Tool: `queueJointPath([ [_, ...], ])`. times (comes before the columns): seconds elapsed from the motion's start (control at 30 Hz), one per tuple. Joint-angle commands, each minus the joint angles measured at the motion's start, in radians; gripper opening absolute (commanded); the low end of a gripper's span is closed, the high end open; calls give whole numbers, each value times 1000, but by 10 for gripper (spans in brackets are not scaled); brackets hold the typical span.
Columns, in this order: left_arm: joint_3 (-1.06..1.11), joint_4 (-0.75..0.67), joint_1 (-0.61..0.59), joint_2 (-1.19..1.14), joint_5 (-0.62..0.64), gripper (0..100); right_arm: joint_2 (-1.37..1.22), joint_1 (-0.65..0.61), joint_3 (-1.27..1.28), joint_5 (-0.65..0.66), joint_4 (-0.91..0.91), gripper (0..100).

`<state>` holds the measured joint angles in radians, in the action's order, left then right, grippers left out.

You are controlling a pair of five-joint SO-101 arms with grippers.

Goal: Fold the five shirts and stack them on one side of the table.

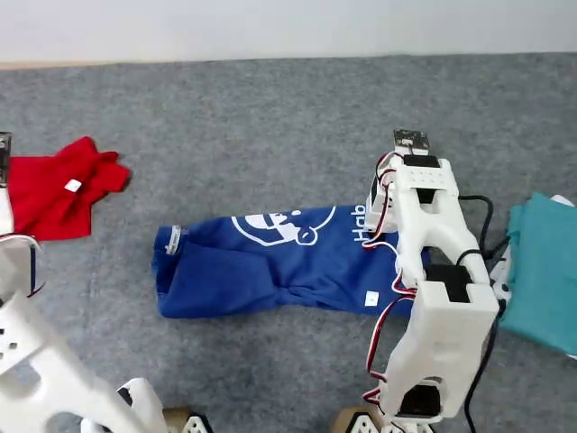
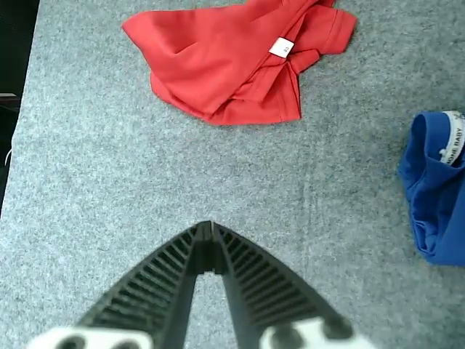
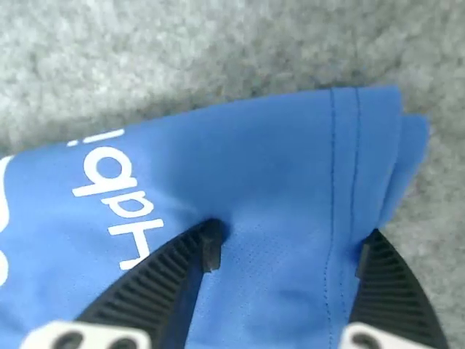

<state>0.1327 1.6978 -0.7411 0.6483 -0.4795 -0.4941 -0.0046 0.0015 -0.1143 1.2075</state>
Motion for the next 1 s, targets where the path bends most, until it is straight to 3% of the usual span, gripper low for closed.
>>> queueJointPath([
  [0.0, 5, -3, -5, 14, -5, 3, -10, -12, -35, -5, 41, 215],
  [0.1, 51, -3, -5, 14, -6, 3, -4, -13, -35, 21, 61, 94],
  [0.2, 79, -5, -5, 14, -8, 3, -1, -12, -44, 132, 73, 11],
  [0.47, 97, -46, -5, 15, -6, 3, -1, 90, -153, 166, 205, 10],
  [0.73, 97, -46, -5, 18, -5, 3, -5, 274, -354, 396, 302, 10],
  [0.97, 97, -46, 0, 15, -5, 3, 1, 312, -456, 559, 387, 9],
])
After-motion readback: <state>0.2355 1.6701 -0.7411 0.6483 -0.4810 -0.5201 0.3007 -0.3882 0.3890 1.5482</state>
